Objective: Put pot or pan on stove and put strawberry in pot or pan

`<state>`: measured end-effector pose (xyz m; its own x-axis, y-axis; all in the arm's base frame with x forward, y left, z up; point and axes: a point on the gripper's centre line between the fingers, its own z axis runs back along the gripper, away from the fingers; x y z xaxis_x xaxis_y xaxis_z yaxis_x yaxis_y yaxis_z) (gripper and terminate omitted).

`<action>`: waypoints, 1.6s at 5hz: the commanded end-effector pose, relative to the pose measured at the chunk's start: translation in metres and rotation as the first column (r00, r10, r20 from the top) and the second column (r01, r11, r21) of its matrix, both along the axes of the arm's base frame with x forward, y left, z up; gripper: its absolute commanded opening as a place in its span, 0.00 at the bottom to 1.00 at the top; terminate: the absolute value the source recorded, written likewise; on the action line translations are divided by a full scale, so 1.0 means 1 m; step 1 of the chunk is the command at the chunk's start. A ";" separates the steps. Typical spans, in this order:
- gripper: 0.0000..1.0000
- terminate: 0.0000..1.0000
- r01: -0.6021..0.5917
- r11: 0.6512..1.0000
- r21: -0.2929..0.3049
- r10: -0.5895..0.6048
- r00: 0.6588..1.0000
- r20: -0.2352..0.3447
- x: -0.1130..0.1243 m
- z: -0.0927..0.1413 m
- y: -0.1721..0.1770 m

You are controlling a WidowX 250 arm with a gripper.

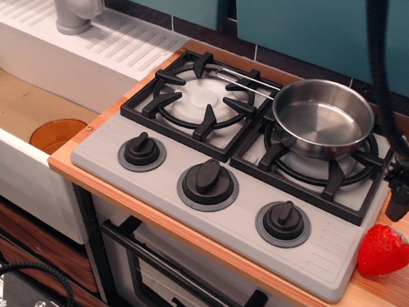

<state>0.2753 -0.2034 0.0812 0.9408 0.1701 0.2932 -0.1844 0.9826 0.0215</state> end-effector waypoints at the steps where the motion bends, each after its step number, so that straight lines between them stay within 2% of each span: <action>1: 1.00 0.00 0.000 1.000 -0.019 0.001 0.998 0.068 0.019 -0.004 0.002; 2: 1.00 0.00 0.000 1.000 -0.014 0.001 0.998 0.063 0.020 -0.008 0.013; 5: 1.00 0.00 0.031 0.999 -0.012 -0.029 0.989 0.142 0.026 -0.042 0.030; 8: 1.00 0.00 -0.024 0.999 -0.026 0.027 0.990 0.135 0.014 -0.037 0.012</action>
